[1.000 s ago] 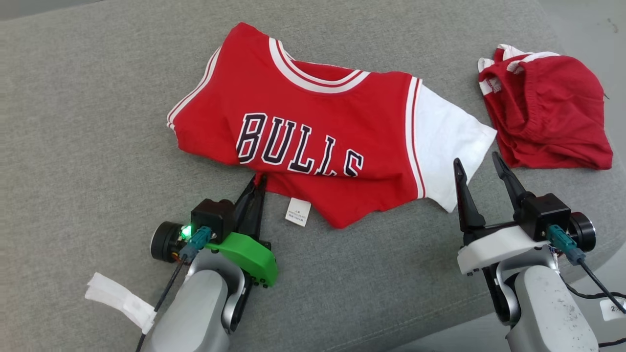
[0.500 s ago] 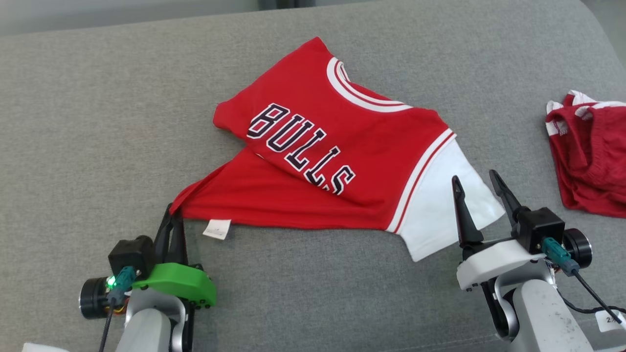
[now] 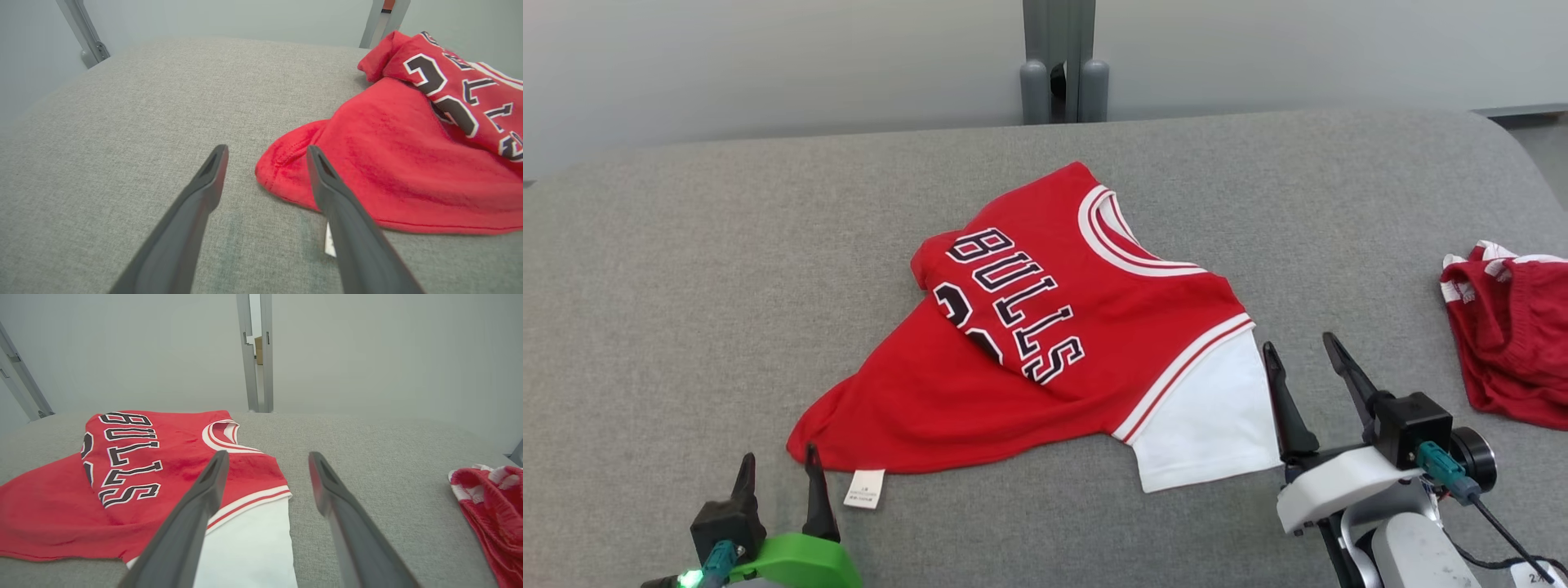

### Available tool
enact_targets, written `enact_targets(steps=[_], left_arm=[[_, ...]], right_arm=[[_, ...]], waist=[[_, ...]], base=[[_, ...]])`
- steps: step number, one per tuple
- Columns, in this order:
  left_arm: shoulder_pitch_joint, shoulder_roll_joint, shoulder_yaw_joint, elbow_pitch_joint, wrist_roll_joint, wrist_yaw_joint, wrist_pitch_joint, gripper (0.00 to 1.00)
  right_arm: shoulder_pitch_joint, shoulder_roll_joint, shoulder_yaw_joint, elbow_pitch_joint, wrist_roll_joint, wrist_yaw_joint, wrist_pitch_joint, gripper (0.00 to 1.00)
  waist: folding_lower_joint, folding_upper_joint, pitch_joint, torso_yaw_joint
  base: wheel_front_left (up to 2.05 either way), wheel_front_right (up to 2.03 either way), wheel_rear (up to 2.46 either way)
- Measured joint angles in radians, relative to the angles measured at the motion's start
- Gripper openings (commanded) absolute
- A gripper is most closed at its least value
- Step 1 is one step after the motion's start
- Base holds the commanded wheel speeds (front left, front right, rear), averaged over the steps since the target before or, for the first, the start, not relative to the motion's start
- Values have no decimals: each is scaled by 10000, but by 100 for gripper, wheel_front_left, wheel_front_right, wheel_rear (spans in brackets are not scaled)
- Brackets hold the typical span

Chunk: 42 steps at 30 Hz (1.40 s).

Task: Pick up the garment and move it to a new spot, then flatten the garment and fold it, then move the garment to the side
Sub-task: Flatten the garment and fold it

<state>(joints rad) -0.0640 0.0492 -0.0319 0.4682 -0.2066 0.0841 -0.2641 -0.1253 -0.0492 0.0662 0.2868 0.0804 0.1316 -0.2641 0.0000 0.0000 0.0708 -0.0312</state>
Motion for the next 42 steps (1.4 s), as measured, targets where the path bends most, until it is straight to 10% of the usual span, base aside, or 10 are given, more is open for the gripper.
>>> enact_targets(steps=[13, 34, 35, 36, 37, 42], left_arm=[[461, -6, -267, -635, 673, -326, -2, 100], [-215, -8, -591, -719, 648, -529, 0, 100], [-263, -8, -571, -723, 648, -529, -2, 100], [-304, -6, -541, -738, 650, -516, -2, 100], [-318, -6, -523, -752, 650, -504, -2, 100], [-336, -4, -355, -897, 360, -479, -2, 100]], right_arm=[[629, -6, 10, 117, -71, 0, 0, 100], [-851, -38, 234, 4142, 144, -13, -33, 100], [-905, -61, 387, 4217, 236, -23, -71, 42], [-928, -82, 541, 4236, 359, -48, -100, 12], [-960, -100, 656, 4297, 399, -58, -107, 0], [-1023, 0, 385, 4088, 458, -10, -56, 0]], waist=[[0, 0, -566, -133], [0, 0, 960, 139], [0, 0, 1023, 143], [0, 0, 1075, 144], [0, 0, 1110, 141], [0, 0, 1120, 31]], base=[[0, 0, 0], [0, 0, 0], [0, 0, 0], [0, 0, 0], [0, 0, 0], [0, 0, 0]])
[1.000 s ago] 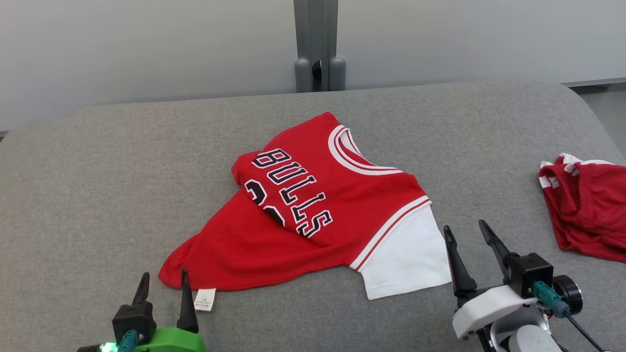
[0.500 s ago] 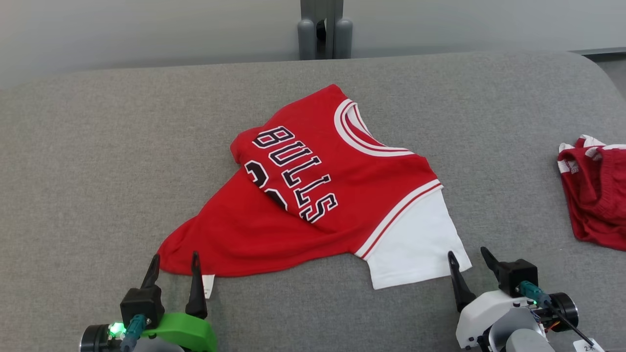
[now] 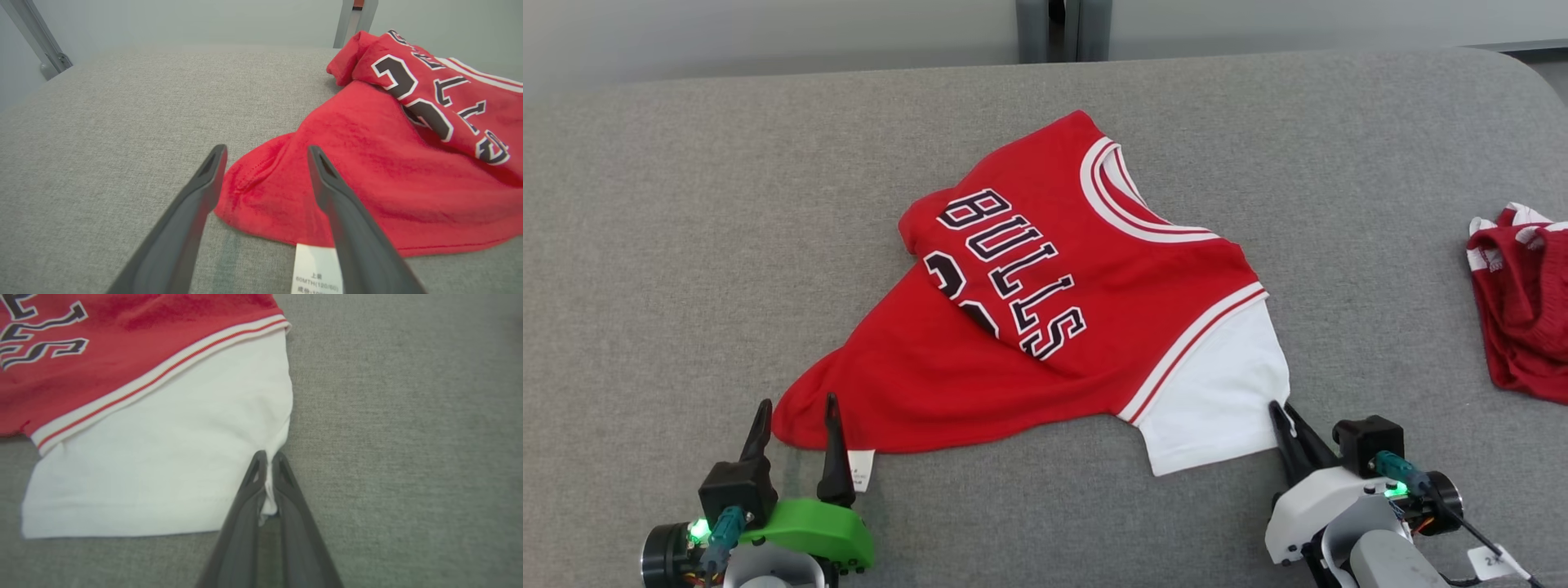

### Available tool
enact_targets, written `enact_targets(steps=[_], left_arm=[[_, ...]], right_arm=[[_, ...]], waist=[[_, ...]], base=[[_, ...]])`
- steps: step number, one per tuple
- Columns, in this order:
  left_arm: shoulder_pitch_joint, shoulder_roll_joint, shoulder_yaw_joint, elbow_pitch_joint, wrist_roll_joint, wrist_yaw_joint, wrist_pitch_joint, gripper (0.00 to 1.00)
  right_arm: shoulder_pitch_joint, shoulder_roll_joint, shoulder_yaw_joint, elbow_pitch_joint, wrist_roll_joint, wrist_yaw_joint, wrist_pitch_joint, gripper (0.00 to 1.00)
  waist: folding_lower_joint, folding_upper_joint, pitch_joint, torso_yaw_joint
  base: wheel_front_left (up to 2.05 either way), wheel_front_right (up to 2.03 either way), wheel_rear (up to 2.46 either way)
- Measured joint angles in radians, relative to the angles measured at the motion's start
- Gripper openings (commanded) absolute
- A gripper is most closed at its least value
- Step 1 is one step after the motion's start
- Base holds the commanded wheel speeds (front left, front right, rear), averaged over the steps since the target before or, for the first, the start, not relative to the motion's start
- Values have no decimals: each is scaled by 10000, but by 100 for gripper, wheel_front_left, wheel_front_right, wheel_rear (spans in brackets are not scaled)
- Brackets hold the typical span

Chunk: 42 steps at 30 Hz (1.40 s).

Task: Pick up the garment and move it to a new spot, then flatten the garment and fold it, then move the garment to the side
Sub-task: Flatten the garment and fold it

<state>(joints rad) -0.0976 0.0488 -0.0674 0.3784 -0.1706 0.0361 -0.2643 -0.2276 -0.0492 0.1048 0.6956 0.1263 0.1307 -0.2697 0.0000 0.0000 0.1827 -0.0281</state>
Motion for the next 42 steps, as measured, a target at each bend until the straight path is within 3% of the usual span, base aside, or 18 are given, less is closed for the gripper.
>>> enact_targets(steps=[5, 10, 16, 26, 27, 28, 36, 42], left_arm=[[18, 2, 23, 40, -150, -50, 0, 100], [144, -2, -297, 410, -360, -477, 2, 100], [358, -4, -936, 886, -623, -892, 2, 100], [224, 4, -1415, 2023, -945, -842, -54, 100], [188, 4, -1461, 2075, -972, -842, -56, 84], [158, 6, -1546, 2119, -970, -849, -58, 0], [212, -12, -1436, 1722, -1081, -940, -2, 0], [-145, -6, -558, -888, -1453, -1085, 2, 0]], right_arm=[[381, 6, -1304, -963, -247, 12, 46, 0], [592, 6, -2146, -1423, -226, 12, 54, 0], [628, 12, -2341, -1536, -59, 10, 54, 0], [589, 2, -2197, -1845, 31, 10, 56, 0], [581, 0, -2190, -1873, 29, 10, 56, 0], [573, 2, -2190, -1900, 31, 10, 56, 0], [568, -2, -2257, -2491, 290, 10, 58, 0], [86, 0, -2023, -3975, 2000, 10, 59, 0]], waist=[[0, 1, -73, -144], [0, 0, -138, -355], [0, 0, -158, -567], [0, 0, -79, -673], [0, 0, -86, -672], [0, 1, -102, -669], [0, 0, -429, -600], [0, 0, -988, -562]], base=[[0, 0, 0], [0, 0, 0], [0, 0, 0], [0, 0, 0], [0, 0, 0], [0, 0, 0], [0, 0, 0], [0, 0, 0]])
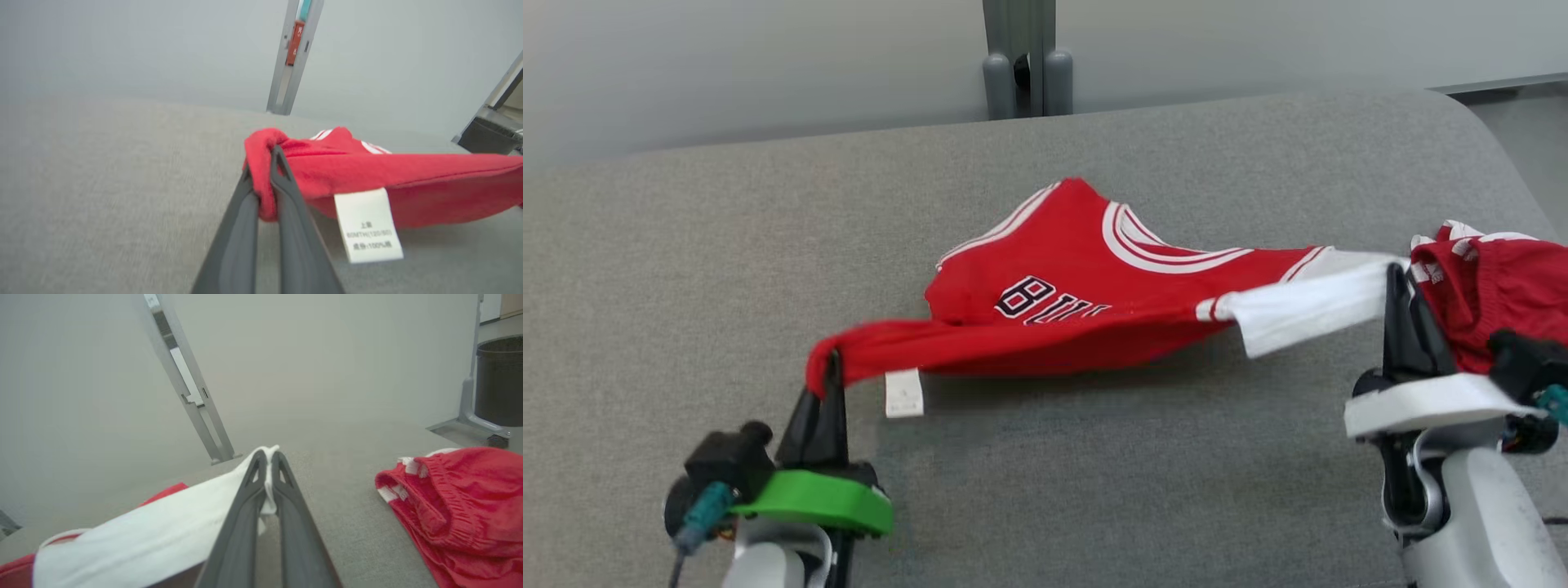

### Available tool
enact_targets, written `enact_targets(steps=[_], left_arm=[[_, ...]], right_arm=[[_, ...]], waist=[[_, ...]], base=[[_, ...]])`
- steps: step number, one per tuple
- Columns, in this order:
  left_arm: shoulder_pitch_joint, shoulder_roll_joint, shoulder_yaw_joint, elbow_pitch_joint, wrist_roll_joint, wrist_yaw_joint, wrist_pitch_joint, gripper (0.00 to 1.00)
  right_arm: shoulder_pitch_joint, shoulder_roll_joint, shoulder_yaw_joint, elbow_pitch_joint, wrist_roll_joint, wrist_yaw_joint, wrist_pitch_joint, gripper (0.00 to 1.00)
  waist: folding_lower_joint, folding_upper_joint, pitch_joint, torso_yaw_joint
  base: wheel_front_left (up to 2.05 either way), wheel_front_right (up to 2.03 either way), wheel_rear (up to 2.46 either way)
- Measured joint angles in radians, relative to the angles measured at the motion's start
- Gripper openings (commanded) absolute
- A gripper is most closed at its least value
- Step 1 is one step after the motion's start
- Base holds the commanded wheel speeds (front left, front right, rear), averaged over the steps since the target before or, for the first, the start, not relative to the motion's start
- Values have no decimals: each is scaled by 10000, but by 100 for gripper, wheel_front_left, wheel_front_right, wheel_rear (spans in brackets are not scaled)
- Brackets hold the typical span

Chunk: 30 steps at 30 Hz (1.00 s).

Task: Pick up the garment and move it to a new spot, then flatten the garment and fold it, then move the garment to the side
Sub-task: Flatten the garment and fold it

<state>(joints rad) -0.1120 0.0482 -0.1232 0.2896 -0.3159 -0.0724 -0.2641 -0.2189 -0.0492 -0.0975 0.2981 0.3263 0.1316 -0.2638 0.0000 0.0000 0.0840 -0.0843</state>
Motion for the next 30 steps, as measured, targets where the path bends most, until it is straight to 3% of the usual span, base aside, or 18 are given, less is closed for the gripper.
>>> enact_targets(steps=[5, 10, 13, 17, 22, 30], left_arm=[[-1223, 56, 391, -1484, 217, -278, 0, 0], [-3457, 731, 497, -2159, 347, -431, 98, 0], [-4863, 1170, 742, -2343, 368, -410, 520, 0], [-6060, 1455, 903, -2002, 428, -240, 1175, 0], [-6868, 1233, 1231, -809, -4, 167, 1710, 0], [-9010, 1229, 821, 2201, 616, 297, 744, 0]], right_arm=[[-1211, 4, -15, -1770, 738, 0, -2, 0], [-3265, -86, 462, -2750, 497, -4, -4, 0], [-4491, -487, 477, -2842, 293, -4, -4, 0], [-5590, -742, 614, -2174, 35, -4, -8, 0], [-6547, -825, 596, -608, -410, 0, -4, 0], [-8831, -583, -249, 798, -1793, 2, -2, 0]], waist=[[0, 0, -544, -9], [0, 0, -926, -22], [0, 0, -972, 28], [0, 0, -748, 88], [0, 0, -165, 168], [0, 0, 1155, 340]], base=[[0, 0, 0], [0, 0, 0], [0, 0, 0], [0, 0, 0], [0, 0, 0], [0, 0, 0]])
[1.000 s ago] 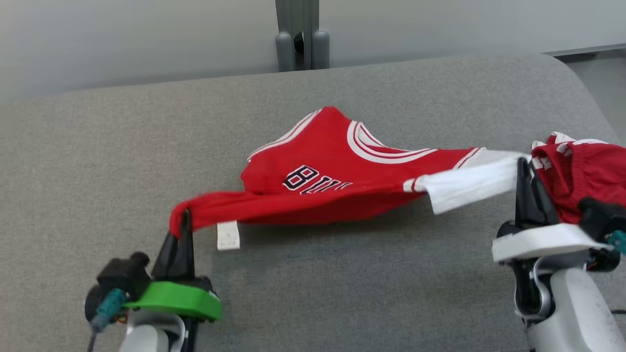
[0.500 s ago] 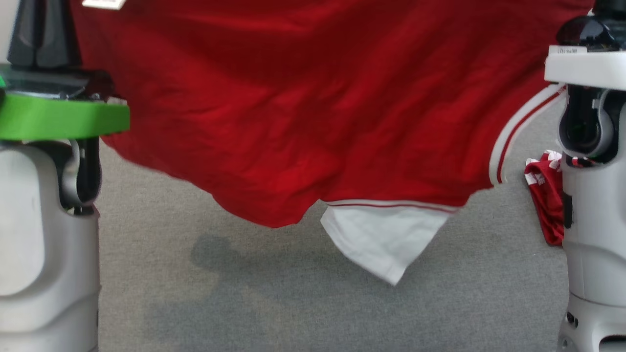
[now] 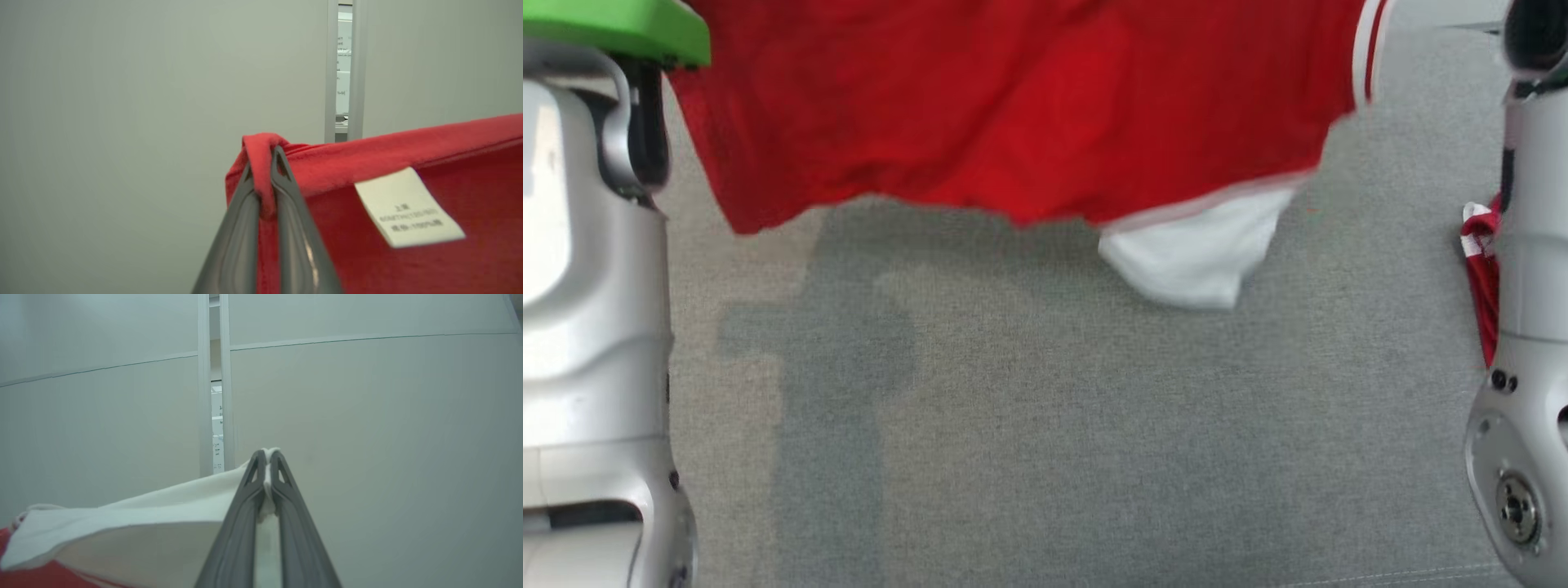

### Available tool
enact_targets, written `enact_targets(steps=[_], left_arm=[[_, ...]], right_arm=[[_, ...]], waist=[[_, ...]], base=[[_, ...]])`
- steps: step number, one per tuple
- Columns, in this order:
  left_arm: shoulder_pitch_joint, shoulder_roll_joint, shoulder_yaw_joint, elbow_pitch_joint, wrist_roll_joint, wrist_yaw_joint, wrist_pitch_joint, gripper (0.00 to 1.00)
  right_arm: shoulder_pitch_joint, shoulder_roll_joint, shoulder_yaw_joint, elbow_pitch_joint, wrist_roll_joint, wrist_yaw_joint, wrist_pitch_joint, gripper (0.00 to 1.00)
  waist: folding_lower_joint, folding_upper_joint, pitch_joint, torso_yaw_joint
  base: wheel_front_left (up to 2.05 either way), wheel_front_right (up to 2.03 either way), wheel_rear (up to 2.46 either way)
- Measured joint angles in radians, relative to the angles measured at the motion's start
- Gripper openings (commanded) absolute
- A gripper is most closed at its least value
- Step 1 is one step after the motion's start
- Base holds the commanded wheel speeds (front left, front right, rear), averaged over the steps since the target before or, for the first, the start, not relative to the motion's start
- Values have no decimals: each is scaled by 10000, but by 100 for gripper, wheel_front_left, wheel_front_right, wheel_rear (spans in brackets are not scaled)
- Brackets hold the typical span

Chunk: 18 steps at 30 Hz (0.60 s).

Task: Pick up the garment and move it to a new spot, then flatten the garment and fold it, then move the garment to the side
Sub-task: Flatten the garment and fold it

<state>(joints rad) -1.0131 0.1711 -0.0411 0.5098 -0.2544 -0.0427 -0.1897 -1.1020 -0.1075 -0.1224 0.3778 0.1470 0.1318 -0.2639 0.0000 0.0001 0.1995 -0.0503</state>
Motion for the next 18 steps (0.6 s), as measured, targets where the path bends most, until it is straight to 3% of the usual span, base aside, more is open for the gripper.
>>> enact_targets(steps=[3, 9, 12, 18], left_arm=[[-1156, 19, 86, 723, -2, 10, -458, 0], [-2147, 6, 439, 767, 38, -125, -727, 0], [-1304, -217, 917, 441, -50, -251, -750, 0], [2585, -1030, 1810, 405, -121, -483, -742, 0]], right_arm=[[-733, -86, -228, -222, -811, 4, -2, 0], [-1104, 63, -953, -612, -844, 13, 0, 0], [-380, 19, -895, -769, -616, 15, -2, 0], [3360, 359, -577, -1030, 487, 48, 19, 0]], waist=[[0, 0, 407, 23], [1, 0, 1060, -20], [0, 0, 1353, -68], [2, 0, 1669, -172]], base=[[0, 0, 0], [0, 0, 0], [0, 0, 0], [0, 0, 0]])
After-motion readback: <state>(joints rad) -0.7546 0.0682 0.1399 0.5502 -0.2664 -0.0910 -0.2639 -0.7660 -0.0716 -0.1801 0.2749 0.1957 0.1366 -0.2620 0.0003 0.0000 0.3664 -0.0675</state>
